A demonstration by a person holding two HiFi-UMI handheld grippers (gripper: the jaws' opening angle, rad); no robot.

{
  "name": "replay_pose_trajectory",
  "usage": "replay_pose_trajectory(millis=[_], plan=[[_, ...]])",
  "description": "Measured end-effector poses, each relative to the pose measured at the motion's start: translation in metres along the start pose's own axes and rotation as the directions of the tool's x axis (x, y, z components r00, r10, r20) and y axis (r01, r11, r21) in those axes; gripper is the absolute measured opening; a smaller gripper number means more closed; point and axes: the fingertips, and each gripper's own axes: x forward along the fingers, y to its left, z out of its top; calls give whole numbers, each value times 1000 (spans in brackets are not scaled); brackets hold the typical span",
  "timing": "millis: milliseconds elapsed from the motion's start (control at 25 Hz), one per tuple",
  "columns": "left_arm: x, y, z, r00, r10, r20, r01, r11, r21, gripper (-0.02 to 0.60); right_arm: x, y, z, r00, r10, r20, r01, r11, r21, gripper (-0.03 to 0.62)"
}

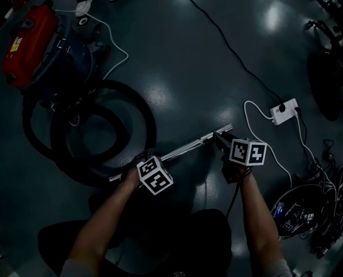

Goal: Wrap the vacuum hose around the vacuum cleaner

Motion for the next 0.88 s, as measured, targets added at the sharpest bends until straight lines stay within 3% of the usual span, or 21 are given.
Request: replay_pose_trajectory(millis=[120,240,360,480,520,600,680,720,880], plan=[[21,-6,-16,999,6,-46,-6,1000,18,172,19,4,-5,999,22,-41,-26,995,-96,180],[24,-9,-13,999,20,-30,-19,999,27,172,31,31,-26,988,73,-134,-107,957,-270,179],[26,-8,-7,999,28,-19,-28,999,25,172,40,64,-59,965,114,-237,-212,869,-447,179],[31,-3,-6,999,37,-16,-36,999,22,172,52,75,-82,954,56,-295,-234,753,-615,181],[32,-3,-6,999,33,-14,-32,999,13,172,56,74,-86,952,37,-302,-232,730,-642,179],[33,-2,-5,1000,6,2,-6,1000,-30,173,60,71,-89,948,21,-317,-233,722,-651,179],[28,-2,-2,999,-41,30,44,995,-87,278,62,70,-89,946,14,-323,-232,723,-651,170],[25,-3,0,998,-58,37,61,993,-100,288,62,69,-88,946,10,-323,-230,721,-654,169],[9,0,4,998,-44,52,47,997,-64,288,63,69,-90,944,-6,-331,-223,728,-649,169]])
